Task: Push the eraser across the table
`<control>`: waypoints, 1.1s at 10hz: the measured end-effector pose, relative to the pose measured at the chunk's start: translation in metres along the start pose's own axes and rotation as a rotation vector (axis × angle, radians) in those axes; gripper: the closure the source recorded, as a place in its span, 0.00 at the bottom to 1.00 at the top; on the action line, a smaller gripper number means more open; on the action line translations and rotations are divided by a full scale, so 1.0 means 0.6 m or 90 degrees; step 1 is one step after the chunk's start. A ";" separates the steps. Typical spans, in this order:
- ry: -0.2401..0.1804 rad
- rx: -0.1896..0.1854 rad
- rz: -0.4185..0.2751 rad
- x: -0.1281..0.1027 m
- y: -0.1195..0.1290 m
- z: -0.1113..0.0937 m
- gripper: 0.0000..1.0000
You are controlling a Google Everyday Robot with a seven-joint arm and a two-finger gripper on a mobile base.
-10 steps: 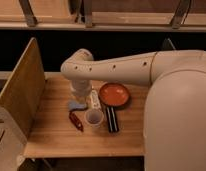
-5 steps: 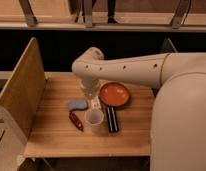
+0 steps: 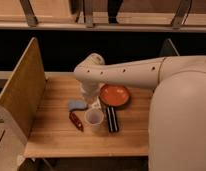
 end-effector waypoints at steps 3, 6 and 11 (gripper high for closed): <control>0.026 0.016 0.048 0.009 -0.054 0.045 1.00; 0.079 0.055 0.102 0.035 -0.120 0.089 1.00; 0.155 0.153 0.124 0.057 -0.151 0.097 1.00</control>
